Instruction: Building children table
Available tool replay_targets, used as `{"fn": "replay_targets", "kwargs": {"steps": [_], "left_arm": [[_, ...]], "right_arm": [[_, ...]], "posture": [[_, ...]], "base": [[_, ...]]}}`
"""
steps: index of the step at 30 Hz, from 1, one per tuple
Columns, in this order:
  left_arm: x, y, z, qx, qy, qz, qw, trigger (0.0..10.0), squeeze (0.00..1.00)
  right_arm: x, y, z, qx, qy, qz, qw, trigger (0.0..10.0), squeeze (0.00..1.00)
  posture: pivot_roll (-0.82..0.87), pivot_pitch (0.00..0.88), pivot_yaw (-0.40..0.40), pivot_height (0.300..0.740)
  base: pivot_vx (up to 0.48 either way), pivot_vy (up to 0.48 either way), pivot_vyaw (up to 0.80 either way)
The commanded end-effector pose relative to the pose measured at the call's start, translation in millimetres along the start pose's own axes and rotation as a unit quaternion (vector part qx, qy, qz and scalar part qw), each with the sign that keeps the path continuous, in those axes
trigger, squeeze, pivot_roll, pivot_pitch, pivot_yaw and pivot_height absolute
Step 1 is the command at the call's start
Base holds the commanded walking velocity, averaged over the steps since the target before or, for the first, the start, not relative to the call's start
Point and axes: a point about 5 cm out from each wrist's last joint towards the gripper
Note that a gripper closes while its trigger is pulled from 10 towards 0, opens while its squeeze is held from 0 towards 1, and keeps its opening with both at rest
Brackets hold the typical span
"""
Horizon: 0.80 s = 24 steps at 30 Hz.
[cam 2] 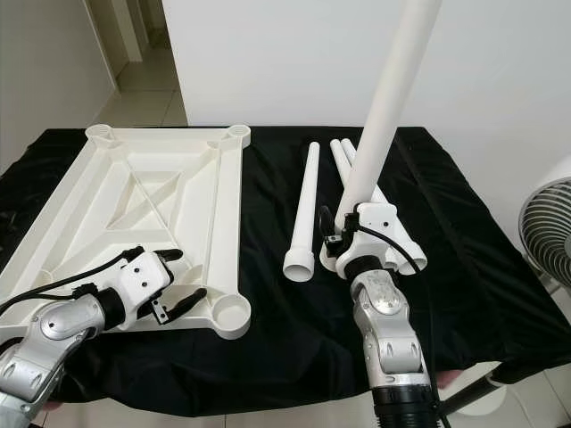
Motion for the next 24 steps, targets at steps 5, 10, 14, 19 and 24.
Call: {"fn": "replay_targets", "kwargs": {"steps": [5, 10, 14, 19, 24], "left_arm": [[-7, -4.9, -6.3, -0.036, 0.020, -0.039, 0.998, 10.0, 0.00], [-3, -12.5, -16.2, -0.059, 0.009, -0.058, 0.996, 10.0, 0.00], [1, -17.9, -23.7, -0.074, 0.001, -0.070, 0.995, 10.0, 0.00], [4, -19.9, -28.4, -0.081, -0.006, -0.073, 0.994, 10.0, 0.00], [7, -25.7, -35.4, -0.085, -0.017, -0.065, 0.994, 10.0, 0.00]], "right_arm": [[1, -2.8, -0.9, -0.001, 0.002, 0.008, 1.000, 10.0, 0.00], [2, -4.6, -1.3, -0.004, 0.001, 0.011, 1.000, 10.0, 0.00], [3, -5.7, -1.1, -0.008, 0.000, 0.013, 1.000, 10.0, 0.00], [3, -6.7, -0.1, -0.011, -0.001, 0.014, 1.000, 10.0, 0.00], [4, -7.2, 0.6, -0.015, -0.001, 0.014, 1.000, 10.0, 0.00]], "posture": [[-0.01, 0.045, 0.011, 0.740], [-0.01, 0.045, 0.015, 0.740], [-0.02, 0.052, 0.024, 0.740], [-0.03, 0.060, 0.029, 0.740], [-0.03, 0.066, 0.032, 0.740]], "base": [[0.000, 0.000, 0.00], [0.000, 0.000, 0.00], [0.000, 0.000, 0.00], [0.000, 0.000, 0.00], [0.000, 0.000, 0.00]]}}
Point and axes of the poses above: a point about 5 cm out from each wrist's last joint towards the gripper, its own z axis pointing back from the gripper into the wrist, its own x axis along the axis of the wrist's last joint, y = z × x, and after that the axes turned 4 degrees about -z, right-handed
